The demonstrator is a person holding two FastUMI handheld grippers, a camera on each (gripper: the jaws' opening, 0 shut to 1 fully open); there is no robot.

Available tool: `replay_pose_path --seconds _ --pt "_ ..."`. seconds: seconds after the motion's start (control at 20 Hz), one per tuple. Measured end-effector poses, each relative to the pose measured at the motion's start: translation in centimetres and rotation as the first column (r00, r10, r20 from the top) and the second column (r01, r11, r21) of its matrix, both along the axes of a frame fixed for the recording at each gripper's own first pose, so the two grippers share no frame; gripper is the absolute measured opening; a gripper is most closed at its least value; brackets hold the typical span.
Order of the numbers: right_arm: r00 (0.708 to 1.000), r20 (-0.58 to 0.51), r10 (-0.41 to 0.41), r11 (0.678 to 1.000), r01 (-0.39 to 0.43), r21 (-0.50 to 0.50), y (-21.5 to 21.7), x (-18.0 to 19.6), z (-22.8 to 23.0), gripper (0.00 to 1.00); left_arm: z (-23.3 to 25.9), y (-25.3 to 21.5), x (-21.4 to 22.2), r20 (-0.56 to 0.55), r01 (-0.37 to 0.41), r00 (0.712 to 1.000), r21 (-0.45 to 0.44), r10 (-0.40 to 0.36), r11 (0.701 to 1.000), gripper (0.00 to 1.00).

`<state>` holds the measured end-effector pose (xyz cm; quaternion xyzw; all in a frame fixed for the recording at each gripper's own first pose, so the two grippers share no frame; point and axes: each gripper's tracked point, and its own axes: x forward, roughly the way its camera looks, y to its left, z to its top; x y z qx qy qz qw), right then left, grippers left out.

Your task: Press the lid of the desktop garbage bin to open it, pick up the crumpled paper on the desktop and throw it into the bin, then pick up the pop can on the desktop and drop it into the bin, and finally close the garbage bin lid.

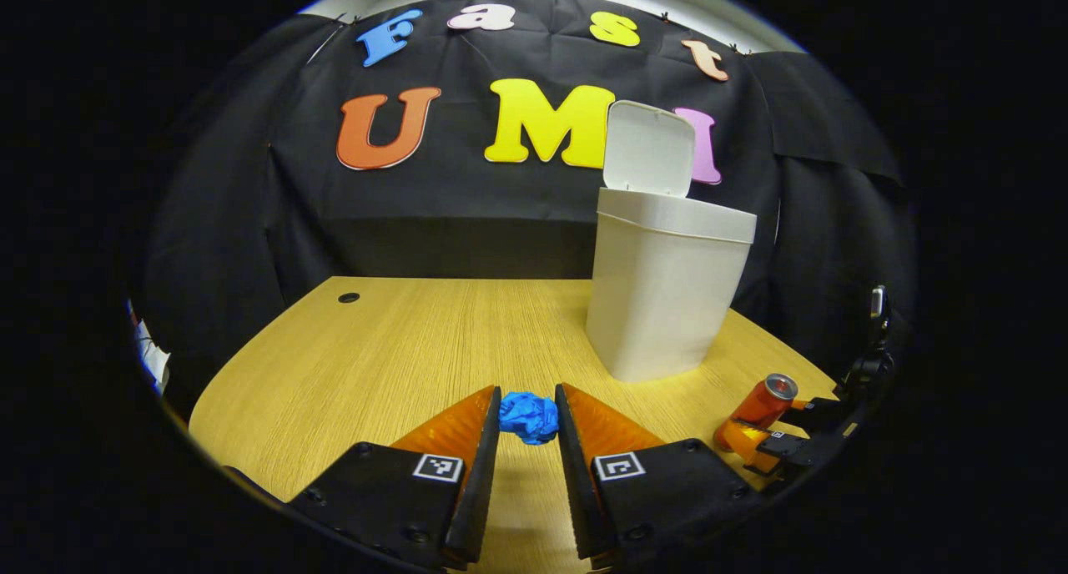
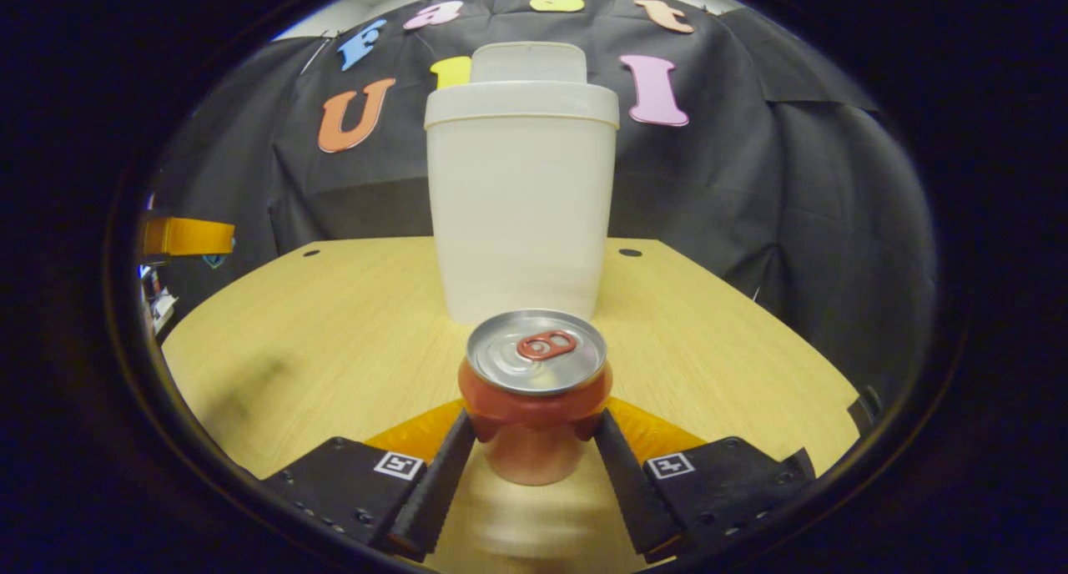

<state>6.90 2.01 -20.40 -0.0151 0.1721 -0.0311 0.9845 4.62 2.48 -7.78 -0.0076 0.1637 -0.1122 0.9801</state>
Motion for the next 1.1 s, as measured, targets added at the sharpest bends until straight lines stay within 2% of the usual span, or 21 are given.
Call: replay_pose_path --seconds 0.15,0.3,0.45,0.6,0.7,0.85,0.95,1.1 --pt "1.0 0.03 0.007 1.0 -0.008 0.023 0.2 -0.2 1.9 0.81 0.9 0.2 -0.2 0.02 -0.031 0.999 -0.003 0.031 1.0 0.43" --pt "0.994 0.106 0.031 1.0 -0.031 -0.004 0.7 0.9 6.7 0.81 2.2 1.3 -0.1 0.066 -0.116 0.991 0.033 0.114 0.993 0.43" --pt "0.977 0.206 0.061 0.997 -0.05 -0.061 0.5 0.6 12.3 0.81 2.3 1.5 0.1 0.085 -0.174 0.982 0.056 0.168 0.983 0.43" --pt "0.954 0.286 0.093 0.994 -0.071 -0.087 -0.2 -0.1 16.7 0.8 3.4 0.6 -0.3 0.096 -0.196 0.976 0.014 0.194 0.98 0.43" --pt "0.945 0.304 0.12 0.991 -0.096 -0.093 -0.6 -0.8 18.1 0.81 4.2 -0.2 -0.7 0.098 -0.208 0.973 -0.033 0.211 0.977 0.43" --pt "0.93 0.341 0.137 0.99 -0.116 -0.083 -1.9 -2.1 19.8 0.8 4.9 -1.1 -0.6 0.089 -0.239 0.966 -0.046 0.242 0.97 0.43" --pt "0.922 0.364 0.13 0.991 -0.108 -0.08 -3.2 -2.6 20.8 0.8 5.8 -2.4 -0.9 0.08 -0.237 0.967 -0.063 0.242 0.969 0.43" --pt "0.91 0.399 0.109 0.992 -0.076 -0.098 -5.0 -3.0 22.2 0.8 8.8 -4.1 0.0 0.142 -0.256 0.954 -0.065 0.263 0.964 0.44"
